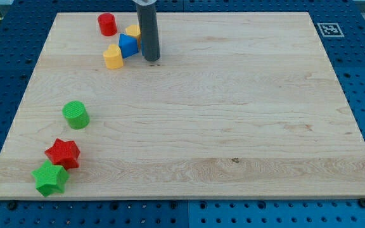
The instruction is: Move arm towards down
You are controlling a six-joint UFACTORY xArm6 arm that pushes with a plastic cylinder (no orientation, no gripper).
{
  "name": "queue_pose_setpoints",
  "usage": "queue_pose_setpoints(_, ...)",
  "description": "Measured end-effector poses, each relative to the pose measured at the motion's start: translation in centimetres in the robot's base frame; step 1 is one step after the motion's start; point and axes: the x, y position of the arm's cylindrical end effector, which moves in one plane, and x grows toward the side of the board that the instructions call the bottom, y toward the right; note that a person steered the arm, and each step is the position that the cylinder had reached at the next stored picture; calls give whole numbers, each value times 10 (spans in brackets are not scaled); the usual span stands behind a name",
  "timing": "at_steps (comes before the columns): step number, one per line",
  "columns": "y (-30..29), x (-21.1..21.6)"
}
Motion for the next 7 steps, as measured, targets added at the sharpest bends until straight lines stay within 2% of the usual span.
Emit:
queue_pose_setpoints(2,58,40)
queue_pose_setpoints(5,68,48)
queue_pose_setpoints(7,68,111)
